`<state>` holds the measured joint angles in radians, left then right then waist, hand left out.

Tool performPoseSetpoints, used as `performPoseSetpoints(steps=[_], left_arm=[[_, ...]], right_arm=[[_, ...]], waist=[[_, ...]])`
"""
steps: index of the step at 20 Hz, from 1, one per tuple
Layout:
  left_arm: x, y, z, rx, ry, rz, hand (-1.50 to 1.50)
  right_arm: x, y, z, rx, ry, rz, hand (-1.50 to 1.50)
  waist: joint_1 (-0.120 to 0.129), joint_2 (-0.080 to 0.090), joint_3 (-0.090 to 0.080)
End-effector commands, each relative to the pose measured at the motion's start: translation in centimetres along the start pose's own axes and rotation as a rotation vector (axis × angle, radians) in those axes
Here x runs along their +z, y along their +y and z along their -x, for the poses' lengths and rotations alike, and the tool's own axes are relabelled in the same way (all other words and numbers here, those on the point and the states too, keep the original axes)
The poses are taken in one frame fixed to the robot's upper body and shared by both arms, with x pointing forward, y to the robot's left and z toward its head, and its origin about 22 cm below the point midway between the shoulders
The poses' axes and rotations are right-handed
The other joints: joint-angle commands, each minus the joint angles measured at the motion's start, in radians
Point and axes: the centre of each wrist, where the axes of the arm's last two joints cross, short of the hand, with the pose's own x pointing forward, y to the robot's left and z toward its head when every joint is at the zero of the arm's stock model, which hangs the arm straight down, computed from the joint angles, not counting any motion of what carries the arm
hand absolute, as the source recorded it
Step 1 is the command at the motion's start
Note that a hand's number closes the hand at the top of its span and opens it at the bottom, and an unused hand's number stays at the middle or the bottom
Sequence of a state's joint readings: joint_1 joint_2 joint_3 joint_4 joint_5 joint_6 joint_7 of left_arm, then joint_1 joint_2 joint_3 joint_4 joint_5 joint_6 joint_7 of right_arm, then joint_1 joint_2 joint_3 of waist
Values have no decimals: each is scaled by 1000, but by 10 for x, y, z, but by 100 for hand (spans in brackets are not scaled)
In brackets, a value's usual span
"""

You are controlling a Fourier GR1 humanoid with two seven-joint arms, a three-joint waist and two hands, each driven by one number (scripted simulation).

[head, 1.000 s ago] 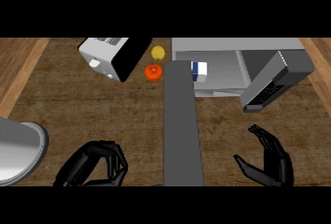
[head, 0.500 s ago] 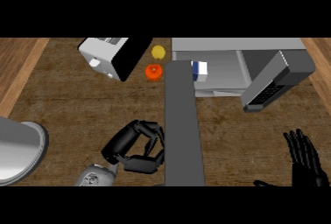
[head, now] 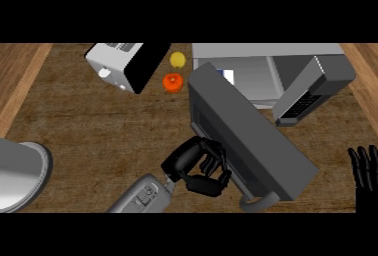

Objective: Pick up the milk, place it into the microwave and close the microwave

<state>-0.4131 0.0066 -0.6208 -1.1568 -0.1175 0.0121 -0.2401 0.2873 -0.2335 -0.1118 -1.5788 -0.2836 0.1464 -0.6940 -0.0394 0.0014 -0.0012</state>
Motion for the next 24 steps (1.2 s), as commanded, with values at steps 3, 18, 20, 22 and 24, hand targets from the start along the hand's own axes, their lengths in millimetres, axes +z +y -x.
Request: performPoseSetpoints(steps=[3, 18, 20, 22, 24], left_arm=[[-16, -31, 12, -2, 147, 71, 150], [-60, -17, -30, 143, -61, -56, 150], [-70, -11, -41, 140, -73, -72, 150], [-74, -5, -39, 146, -67, -99, 150], [-86, 4, -52, 155, -87, -118, 150]], right_arm=[[-20, 8, -17, -85, -59, -84, -150], [-71, 26, -58, -177, -129, -344, -150], [-77, 32, -61, -190, -143, -377, -150], [-82, 30, -67, -194, -168, -390, -150], [-81, 29, -73, -174, -154, -404, -150]], waist=[[-40, 10, -1], [-192, 43, -6], [-213, 48, -5], [-239, 53, -5], [-252, 47, -5]])
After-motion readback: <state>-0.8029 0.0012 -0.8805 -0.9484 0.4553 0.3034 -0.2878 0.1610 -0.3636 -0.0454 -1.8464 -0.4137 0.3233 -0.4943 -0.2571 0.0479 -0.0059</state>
